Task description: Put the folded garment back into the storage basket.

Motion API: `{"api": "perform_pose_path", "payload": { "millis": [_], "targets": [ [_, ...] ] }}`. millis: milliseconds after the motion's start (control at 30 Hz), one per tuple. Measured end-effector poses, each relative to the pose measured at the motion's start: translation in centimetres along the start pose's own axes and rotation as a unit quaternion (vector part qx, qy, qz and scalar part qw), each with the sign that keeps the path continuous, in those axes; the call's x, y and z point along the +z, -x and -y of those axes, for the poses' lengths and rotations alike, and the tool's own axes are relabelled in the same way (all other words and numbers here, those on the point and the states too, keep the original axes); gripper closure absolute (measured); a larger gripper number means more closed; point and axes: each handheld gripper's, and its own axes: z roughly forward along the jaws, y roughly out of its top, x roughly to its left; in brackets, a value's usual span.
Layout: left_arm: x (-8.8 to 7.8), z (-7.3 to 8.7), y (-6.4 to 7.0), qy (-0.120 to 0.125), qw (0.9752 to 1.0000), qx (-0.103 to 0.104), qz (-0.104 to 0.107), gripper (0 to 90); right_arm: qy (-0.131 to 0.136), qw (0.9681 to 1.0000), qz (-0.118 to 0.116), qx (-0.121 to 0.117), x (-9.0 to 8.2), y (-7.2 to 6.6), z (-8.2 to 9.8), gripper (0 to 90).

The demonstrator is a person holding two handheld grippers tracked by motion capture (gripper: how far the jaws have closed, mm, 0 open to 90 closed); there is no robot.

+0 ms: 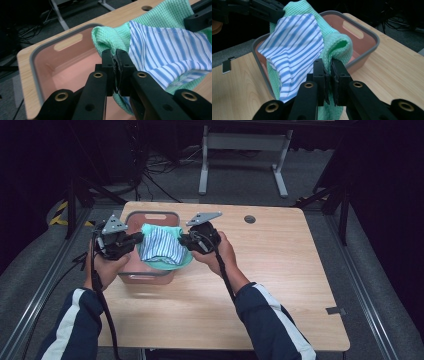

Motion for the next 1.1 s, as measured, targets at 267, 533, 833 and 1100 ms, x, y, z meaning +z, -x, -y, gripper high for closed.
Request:
{"api": "perform_pose_path", "payload": {
  "millis": [267, 533, 833, 1100],
  "targets": [
    [-0.4, 0.6, -1.6, -0.002, 0.9999, -0.011, -0.013, 86.0, 0.002, 0.9999, -0.012, -0.001, 2.2, -1.2, -1.5, 83.4],
    [-0.5, 0.9, -2.7, -0.014, 0.9994, -0.009, -0.031, 86.0, -0.001, 0.9999, -0.016, -0.002, 4.5, -1.9, -2.3, 83.4],
    [0.2, 1.8, -3.7, -0.031, 0.9982, -0.015, -0.049, 86.0, -0.014, 0.9996, -0.023, -0.001, 7.5, -2.1, -2.0, 83.4],
    [1.4, 2.9, -4.2, -0.046, 0.9971, -0.011, -0.06, 86.0, -0.036, 0.9989, -0.028, -0.007, 9.6, -2.1, -1.5, 83.2]
  ]
}}
